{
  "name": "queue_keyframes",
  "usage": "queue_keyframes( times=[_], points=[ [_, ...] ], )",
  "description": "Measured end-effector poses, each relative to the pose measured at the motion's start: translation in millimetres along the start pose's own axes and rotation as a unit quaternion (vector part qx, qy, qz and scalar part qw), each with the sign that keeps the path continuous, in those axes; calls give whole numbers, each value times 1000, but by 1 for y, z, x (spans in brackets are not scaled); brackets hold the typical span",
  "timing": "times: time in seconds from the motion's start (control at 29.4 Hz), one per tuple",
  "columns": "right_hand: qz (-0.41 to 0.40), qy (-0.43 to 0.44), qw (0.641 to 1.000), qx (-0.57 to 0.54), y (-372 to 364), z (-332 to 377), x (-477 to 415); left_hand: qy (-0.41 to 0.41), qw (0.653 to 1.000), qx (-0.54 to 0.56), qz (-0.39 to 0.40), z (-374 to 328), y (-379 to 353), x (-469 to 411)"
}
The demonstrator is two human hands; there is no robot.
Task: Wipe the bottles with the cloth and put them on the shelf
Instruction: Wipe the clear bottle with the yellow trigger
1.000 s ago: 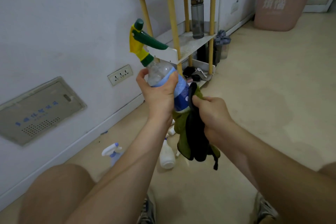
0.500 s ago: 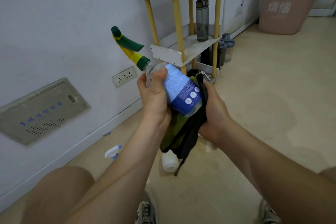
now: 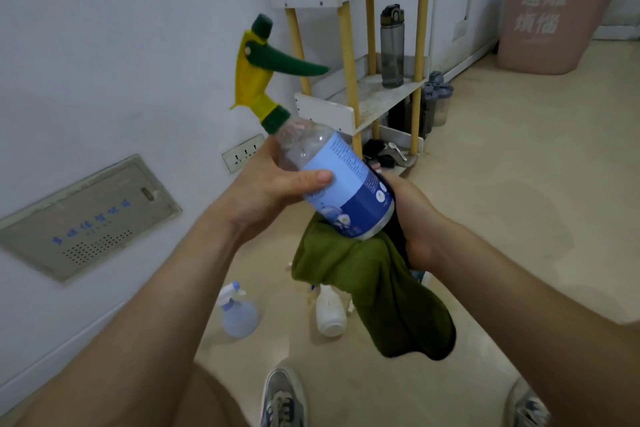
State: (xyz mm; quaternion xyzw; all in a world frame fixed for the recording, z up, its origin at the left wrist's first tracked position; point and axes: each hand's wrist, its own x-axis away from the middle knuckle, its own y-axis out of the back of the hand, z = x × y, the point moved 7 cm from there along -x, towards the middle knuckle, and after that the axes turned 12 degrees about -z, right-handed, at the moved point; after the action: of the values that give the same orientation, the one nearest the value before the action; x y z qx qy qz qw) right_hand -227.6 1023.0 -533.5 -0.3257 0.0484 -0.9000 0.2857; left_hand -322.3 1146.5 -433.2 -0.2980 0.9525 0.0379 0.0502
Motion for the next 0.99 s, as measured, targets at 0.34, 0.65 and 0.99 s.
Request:
queue_keyframes(
  times=[0.34, 0.65, 0.99],
  points=[
    [-156, 46, 971, -177, -14, 0, 12, -221, 882, -259, -325, -2, -29, 28],
    [-88, 334, 938, 16, -33, 34, 38, -155, 804, -545, -181, -9, 1, -10],
    [-123, 598, 777, 153, -41, 63, 65, -132, 725, -671, -86, -2, -1, 4]
  ],
)
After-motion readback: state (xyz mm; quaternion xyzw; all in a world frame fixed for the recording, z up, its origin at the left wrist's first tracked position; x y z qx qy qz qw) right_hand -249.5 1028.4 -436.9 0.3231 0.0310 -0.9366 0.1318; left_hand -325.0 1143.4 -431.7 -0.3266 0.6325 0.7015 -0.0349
